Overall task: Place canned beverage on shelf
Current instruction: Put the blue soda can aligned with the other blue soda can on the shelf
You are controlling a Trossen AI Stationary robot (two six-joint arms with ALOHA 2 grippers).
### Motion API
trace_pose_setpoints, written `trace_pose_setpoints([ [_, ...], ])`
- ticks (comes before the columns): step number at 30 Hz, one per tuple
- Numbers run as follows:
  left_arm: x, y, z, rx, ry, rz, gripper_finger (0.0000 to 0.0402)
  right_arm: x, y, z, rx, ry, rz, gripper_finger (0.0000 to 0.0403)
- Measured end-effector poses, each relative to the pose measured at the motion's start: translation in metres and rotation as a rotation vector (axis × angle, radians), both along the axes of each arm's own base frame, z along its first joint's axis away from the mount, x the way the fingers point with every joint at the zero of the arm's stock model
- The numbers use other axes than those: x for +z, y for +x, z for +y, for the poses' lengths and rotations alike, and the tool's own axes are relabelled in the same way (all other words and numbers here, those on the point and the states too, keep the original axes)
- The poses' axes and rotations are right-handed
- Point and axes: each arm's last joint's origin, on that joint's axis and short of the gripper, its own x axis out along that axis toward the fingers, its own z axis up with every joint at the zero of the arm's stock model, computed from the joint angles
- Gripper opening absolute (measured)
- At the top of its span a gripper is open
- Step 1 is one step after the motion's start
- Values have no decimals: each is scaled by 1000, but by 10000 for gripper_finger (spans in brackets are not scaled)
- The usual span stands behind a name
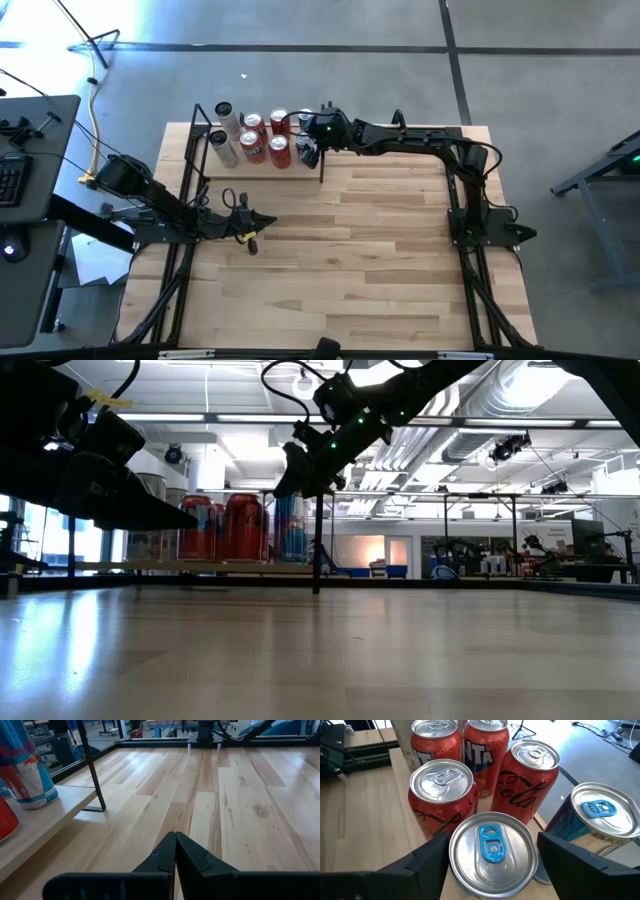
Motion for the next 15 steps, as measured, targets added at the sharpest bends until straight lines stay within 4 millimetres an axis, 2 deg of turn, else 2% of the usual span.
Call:
trace_pose_setpoints([
  [15,0,0,0,0,2,5,0,7,-2,0,-22,-15,-18,286],
])
